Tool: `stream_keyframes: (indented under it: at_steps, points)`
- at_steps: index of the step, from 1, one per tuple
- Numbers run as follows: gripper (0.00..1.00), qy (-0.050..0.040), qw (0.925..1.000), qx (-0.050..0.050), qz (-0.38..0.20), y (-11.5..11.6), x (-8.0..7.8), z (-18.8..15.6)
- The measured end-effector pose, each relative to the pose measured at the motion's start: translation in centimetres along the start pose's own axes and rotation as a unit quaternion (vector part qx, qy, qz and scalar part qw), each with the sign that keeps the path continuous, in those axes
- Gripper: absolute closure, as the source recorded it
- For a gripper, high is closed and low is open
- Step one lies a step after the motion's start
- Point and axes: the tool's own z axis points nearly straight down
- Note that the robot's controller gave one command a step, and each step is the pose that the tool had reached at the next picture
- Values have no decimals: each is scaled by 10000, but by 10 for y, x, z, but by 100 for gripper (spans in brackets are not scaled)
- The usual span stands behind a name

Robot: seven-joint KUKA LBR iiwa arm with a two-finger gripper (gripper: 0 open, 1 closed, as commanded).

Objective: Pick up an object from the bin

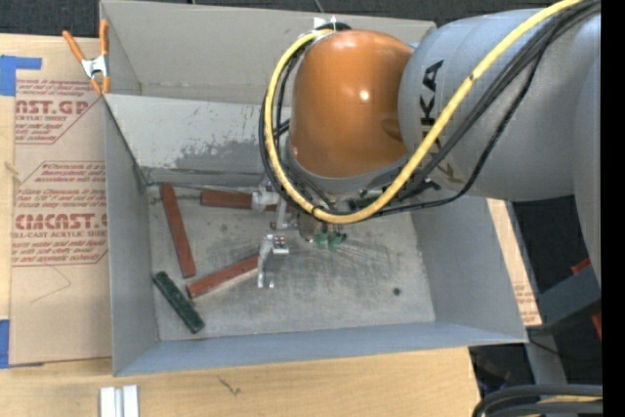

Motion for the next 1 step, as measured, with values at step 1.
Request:
stream_keyframes:
  at_steps: [1]
  points:
    - [0,0,10000,0,0,0,0,0]
